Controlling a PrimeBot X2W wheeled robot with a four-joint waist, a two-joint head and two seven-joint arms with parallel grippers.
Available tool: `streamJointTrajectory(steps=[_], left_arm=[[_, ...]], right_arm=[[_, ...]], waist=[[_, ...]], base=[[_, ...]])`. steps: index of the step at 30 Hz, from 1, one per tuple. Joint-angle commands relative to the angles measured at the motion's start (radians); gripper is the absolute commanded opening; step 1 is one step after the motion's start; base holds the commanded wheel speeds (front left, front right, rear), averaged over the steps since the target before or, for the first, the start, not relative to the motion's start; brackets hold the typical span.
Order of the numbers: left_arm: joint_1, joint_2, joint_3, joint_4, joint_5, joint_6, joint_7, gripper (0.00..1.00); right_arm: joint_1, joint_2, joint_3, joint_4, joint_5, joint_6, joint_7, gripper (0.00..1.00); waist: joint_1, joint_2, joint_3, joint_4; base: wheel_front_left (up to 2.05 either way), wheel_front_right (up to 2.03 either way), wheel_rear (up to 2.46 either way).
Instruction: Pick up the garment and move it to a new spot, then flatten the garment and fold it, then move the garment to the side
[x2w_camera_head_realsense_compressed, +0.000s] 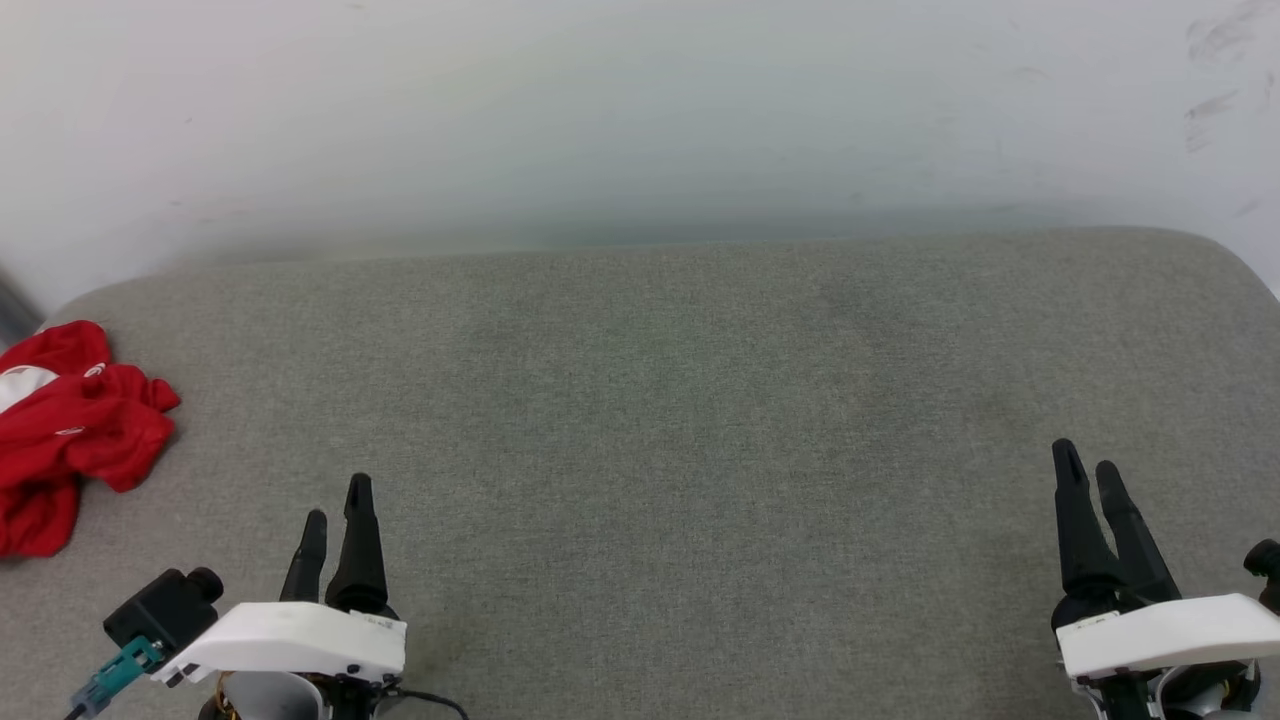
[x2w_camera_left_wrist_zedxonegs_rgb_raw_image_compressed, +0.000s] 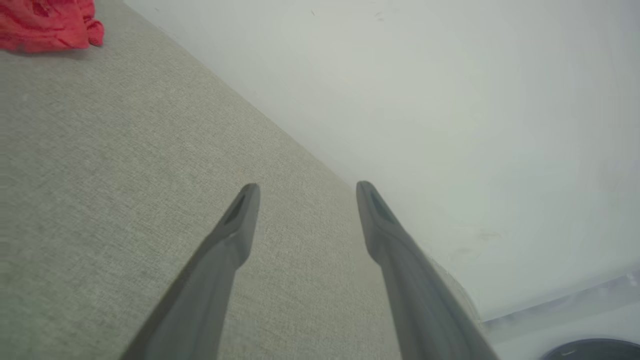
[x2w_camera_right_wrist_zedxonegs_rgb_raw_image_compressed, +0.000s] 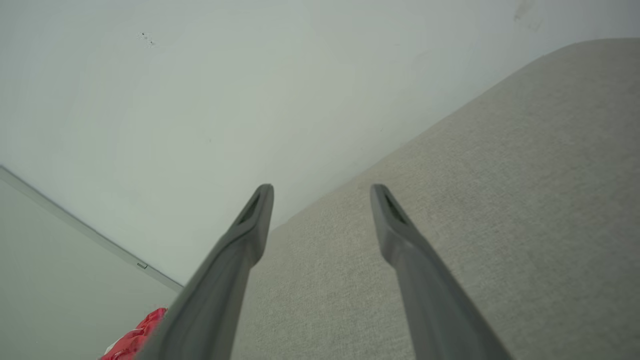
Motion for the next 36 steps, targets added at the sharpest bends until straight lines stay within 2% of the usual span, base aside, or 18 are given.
streamJointTrajectory(steps=[1,15,36], left_arm=[[0.002,0.002,-0.006,-0.018,0.036,0.005,-0.011,1.00],[0.023,0.009,-0.047,-0.036,0.267,0.029,-0.059,1.00],[0.046,0.026,-0.085,-0.043,0.483,0.049,-0.112,1.00]], right_arm=[[0.001,-0.002,0.002,-0.011,-0.036,0.000,-0.011,1.00],[0.024,-0.002,0.003,-0.009,-0.243,0.000,-0.060,1.00],[0.049,-0.002,0.006,-0.036,-0.469,0.000,-0.112,1.00]], waist=[[0.0000,0.0000,0.000,0.000],[0.0000,0.0000,0.003,0.003],[0.0000,0.0000,0.006,0.007]], base=[[0.00,0.00,0.00],[0.00,0.00,0.00],[0.00,0.00,0.00]])
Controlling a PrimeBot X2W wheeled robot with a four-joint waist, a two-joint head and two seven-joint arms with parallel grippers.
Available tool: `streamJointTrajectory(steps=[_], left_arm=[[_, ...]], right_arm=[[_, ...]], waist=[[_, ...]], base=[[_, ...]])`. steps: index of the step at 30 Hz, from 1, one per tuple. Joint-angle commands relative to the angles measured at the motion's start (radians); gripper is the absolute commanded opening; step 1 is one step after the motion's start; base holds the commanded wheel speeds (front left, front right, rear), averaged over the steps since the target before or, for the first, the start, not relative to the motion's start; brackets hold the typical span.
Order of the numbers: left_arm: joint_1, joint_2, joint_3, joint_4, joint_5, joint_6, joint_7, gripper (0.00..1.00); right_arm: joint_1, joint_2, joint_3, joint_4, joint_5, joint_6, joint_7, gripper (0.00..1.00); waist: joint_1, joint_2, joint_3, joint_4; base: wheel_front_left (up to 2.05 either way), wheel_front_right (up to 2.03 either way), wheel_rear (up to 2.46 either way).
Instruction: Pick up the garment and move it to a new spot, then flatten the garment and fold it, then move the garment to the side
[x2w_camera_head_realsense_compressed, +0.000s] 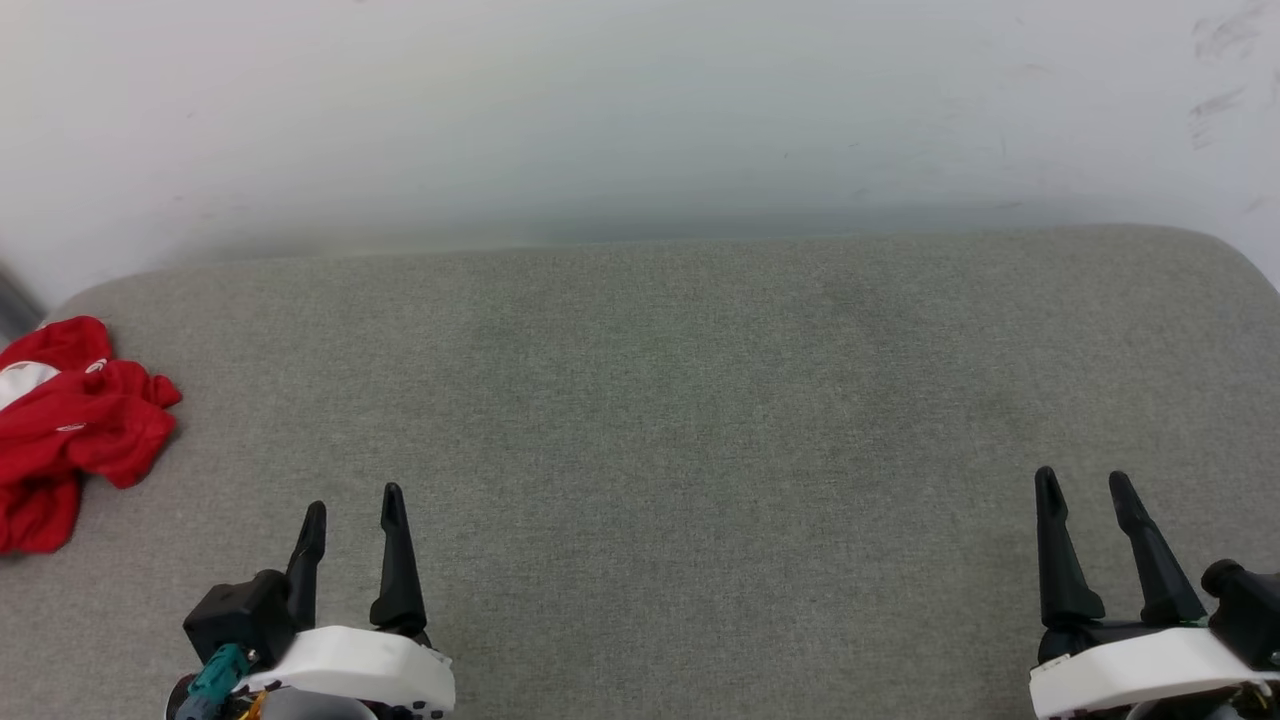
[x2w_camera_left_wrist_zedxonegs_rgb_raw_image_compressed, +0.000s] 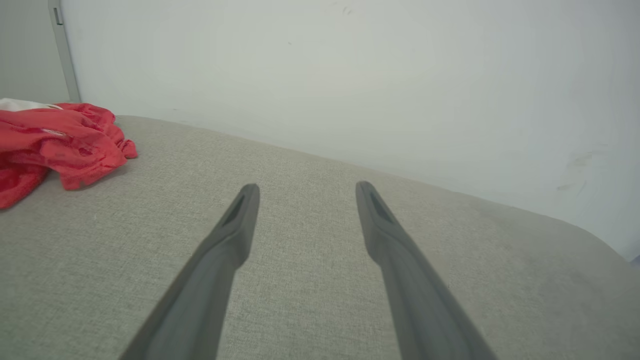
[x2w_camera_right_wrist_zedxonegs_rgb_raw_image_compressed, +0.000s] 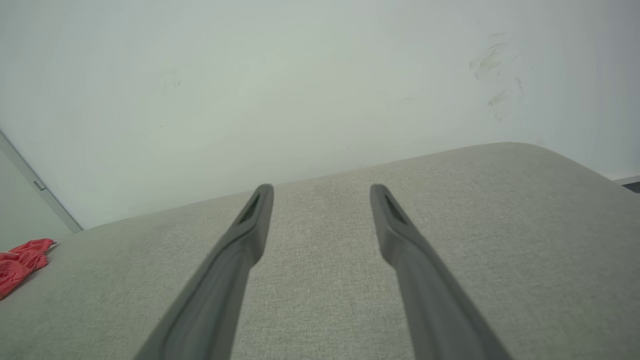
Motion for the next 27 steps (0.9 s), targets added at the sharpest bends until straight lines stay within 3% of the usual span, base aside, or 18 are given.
streamJointTrajectory(steps=[1,27], left_arm=[[0.000,0.007,-0.001,-0.009,0.026,0.000,-0.011,1.00],[0.024,-0.007,-0.006,0.005,0.208,-0.014,-0.063,1.00]], right_arm=[[0.000,-0.002,0.002,-0.015,-0.029,0.000,-0.010,1.00],[0.028,-0.001,-0.005,-0.029,-0.165,0.000,-0.061,1.00]], waist=[[0.0000,0.0000,0.000,0.000],[0.0000,0.0000,0.004,0.004]], base=[[0.00,0.00,0.00],[0.00,0.00,0.00]])
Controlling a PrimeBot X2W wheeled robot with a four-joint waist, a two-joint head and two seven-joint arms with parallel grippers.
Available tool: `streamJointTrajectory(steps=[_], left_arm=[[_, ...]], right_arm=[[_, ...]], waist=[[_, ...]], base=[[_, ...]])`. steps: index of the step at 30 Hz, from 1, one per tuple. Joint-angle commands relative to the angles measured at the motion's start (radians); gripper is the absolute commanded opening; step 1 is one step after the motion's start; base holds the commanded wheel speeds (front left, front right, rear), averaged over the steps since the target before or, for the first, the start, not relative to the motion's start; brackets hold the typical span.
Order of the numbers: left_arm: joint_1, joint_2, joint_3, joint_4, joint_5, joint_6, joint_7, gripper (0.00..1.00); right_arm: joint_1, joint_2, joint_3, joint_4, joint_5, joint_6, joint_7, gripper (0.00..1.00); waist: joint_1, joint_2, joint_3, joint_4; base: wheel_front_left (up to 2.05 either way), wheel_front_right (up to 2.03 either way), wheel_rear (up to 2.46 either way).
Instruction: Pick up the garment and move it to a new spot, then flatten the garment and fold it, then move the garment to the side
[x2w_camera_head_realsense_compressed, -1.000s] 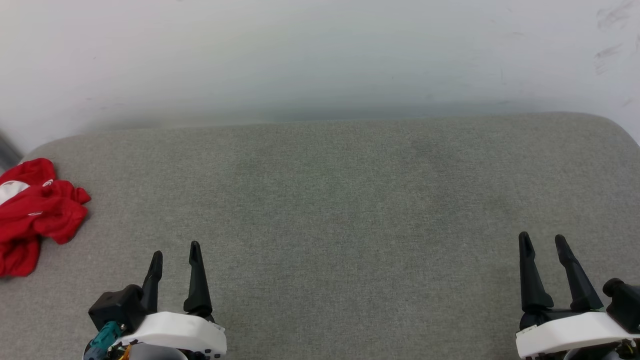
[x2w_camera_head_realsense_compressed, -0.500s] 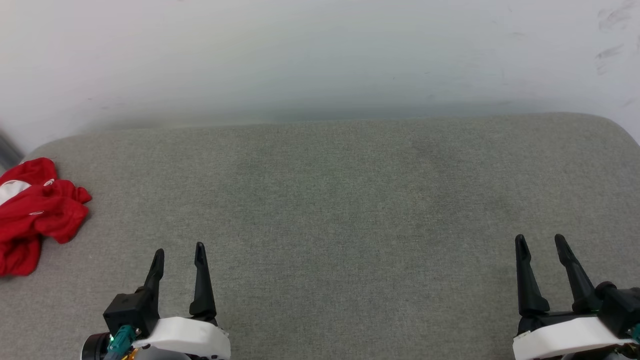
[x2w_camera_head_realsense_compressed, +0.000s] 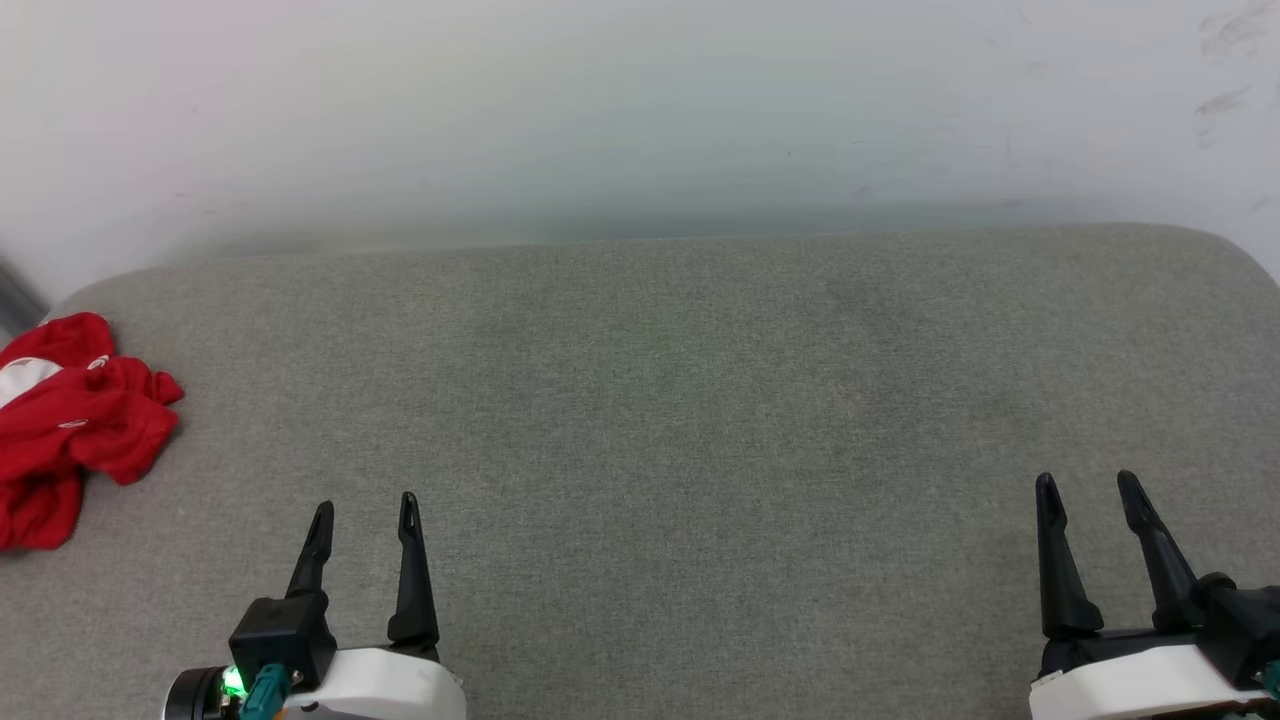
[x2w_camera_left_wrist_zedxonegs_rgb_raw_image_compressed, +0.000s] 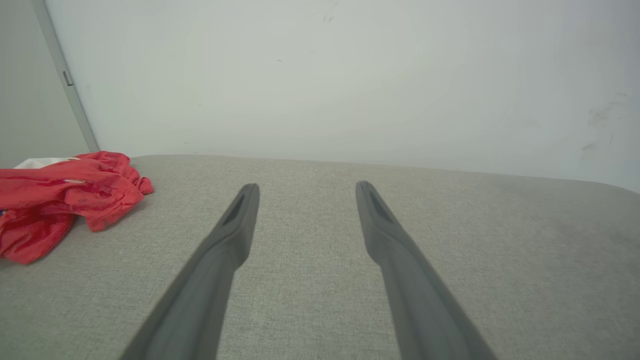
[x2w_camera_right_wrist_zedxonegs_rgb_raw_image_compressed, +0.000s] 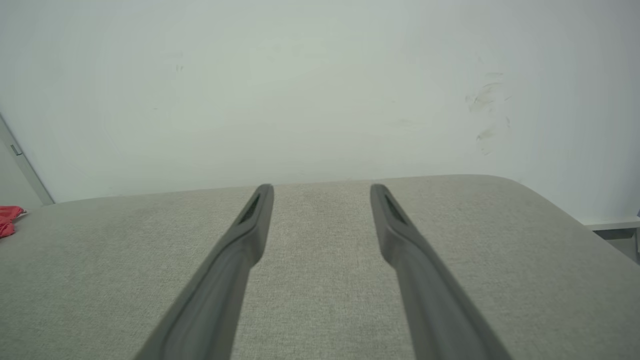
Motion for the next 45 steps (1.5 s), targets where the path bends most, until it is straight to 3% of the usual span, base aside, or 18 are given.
streamJointTrajectory(steps=[1,13,45], left_arm=[[0.005,0.000,0.001,-0.002,0.017,-0.002,-0.008,1.00],[0.019,-0.008,0.013,0.009,0.091,-0.010,-0.032,1.00],[0.010,-0.009,0.016,0.039,0.049,-0.002,-0.030,1.00]], right_arm=[[0.007,-0.001,0.000,-0.010,-0.016,0.000,-0.006,1.00],[0.025,-0.001,0.011,-0.026,-0.044,0.000,-0.029,1.00],[0.035,-0.001,0.028,0.004,0.026,0.000,-0.028,1.00]], waist=[[0.0000,0.0000,0.000,0.000],[0.0000,0.0000,0.003,0.001],[0.0000,0.0000,0.007,0.008]], base=[[0.00,0.00,0.00],[0.00,0.00,0.00],[0.00,0.00,0.00]])
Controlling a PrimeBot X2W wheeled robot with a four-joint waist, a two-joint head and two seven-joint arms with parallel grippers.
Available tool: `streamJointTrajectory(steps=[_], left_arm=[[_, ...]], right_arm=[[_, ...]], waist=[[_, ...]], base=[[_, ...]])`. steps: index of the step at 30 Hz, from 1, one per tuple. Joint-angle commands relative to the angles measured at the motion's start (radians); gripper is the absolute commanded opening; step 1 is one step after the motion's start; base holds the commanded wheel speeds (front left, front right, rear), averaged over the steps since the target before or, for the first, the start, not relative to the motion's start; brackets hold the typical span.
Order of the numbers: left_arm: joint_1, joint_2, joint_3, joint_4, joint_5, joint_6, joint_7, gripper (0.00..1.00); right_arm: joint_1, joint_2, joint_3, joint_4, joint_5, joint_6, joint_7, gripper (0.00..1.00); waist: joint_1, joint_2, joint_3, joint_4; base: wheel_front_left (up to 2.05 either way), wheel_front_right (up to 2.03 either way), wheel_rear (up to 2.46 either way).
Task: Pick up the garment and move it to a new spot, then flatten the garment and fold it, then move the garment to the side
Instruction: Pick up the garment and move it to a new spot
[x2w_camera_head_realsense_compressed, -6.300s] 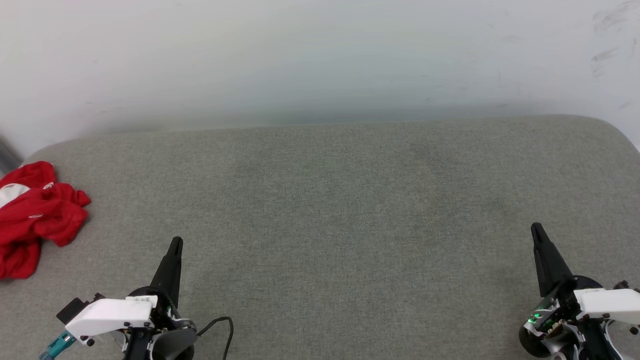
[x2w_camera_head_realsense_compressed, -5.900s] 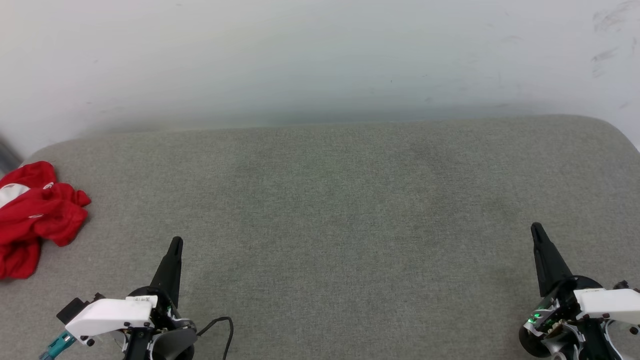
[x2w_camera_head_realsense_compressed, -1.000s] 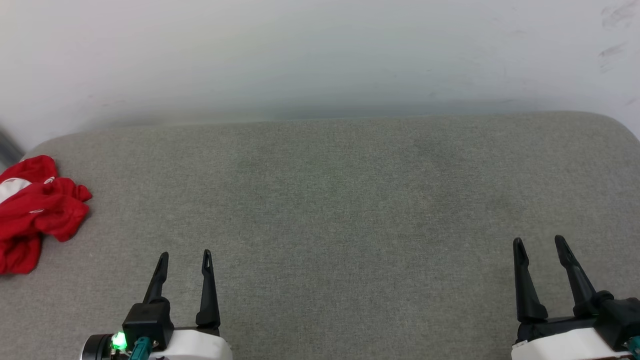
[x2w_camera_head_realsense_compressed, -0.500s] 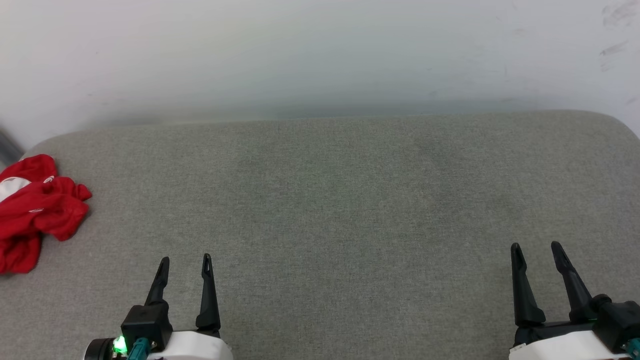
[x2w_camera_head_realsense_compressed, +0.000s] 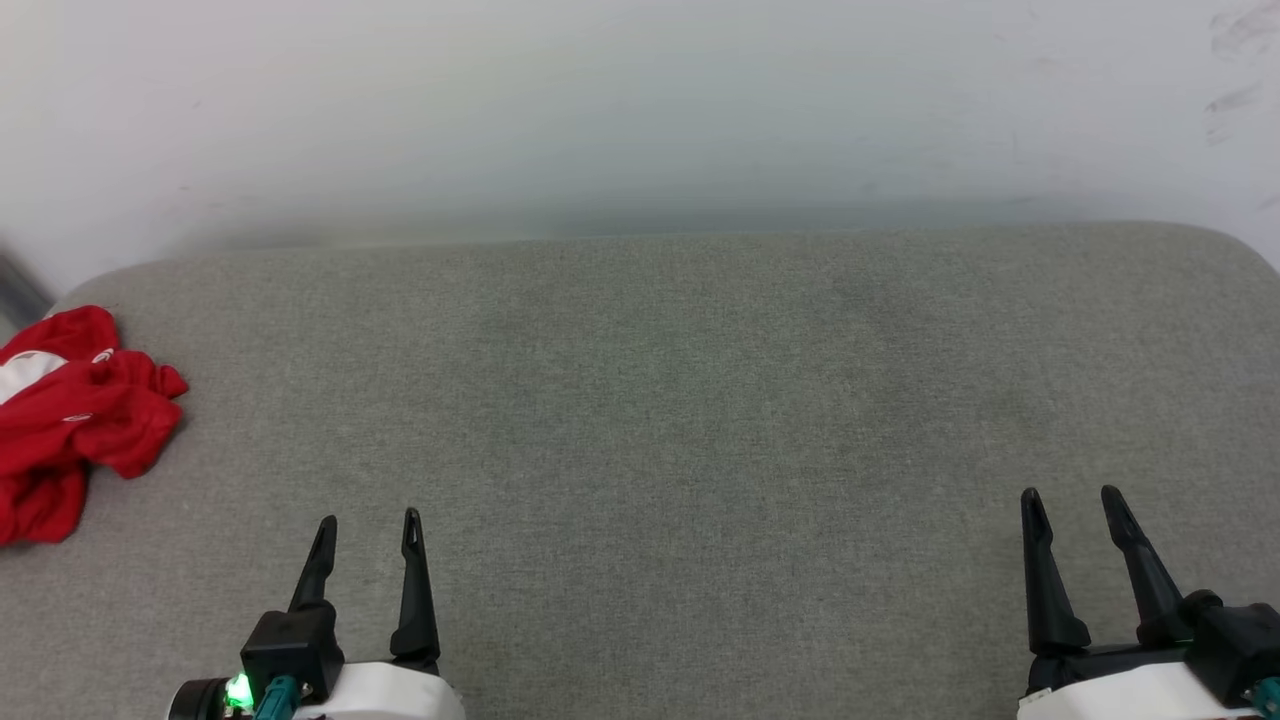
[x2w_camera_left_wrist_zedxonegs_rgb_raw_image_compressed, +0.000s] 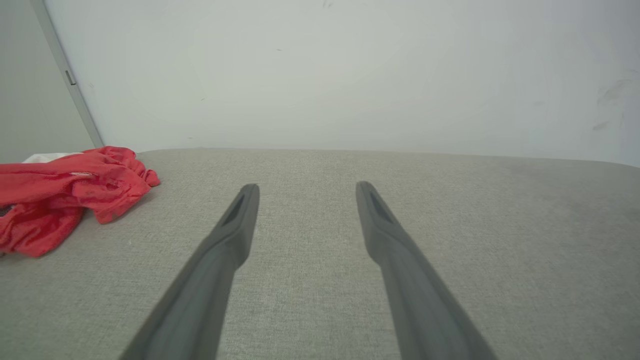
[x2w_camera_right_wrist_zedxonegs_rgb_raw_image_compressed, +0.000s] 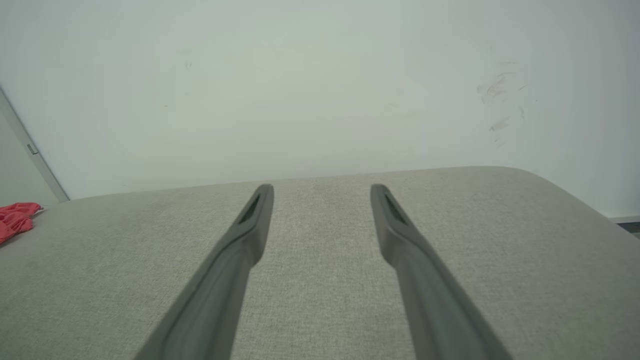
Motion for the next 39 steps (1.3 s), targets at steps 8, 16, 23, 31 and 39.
streamJointTrajectory(steps=[8,16,23,31,39], left_arm=[[-0.015,-0.001,0.009,-0.006,0.005,0.010,-0.003,1.00],[-0.022,-0.001,0.018,-0.007,0.015,0.028,-0.003,1.00],[-0.027,-0.001,0.038,-0.018,0.020,0.040,-0.003,1.00],[-0.021,-0.001,0.058,-0.015,0.015,0.056,-0.003,1.00],[-0.005,-0.001,0.072,-0.017,0.004,0.075,-0.003,1.00]], right_arm=[[0.005,-0.001,0.015,-0.012,-0.007,0.000,-0.002,1.00],[0.001,-0.001,0.027,-0.019,-0.020,0.000,-0.002,1.00],[-0.006,-0.001,0.034,-0.024,-0.039,0.000,-0.002,1.00],[-0.001,-0.001,0.041,-0.025,-0.060,0.000,-0.002,1.00],[0.003,-0.001,0.050,-0.028,-0.075,0.000,-0.002,1.00]], waist=[[0.0000,0.0000,0.013,0.040],[0.0000,0.0000,0.021,0.108],[0.0000,0.0000,0.030,0.200],[0.0000,0.0000,0.030,0.326],[0.0000,0.0000,0.027,0.433]], base=[[0.00,0.00,0.00],[0.00,0.00,0.00],[0.00,0.00,0.00],[0.00,0.00,0.00],[0.00,0.00,0.00]])
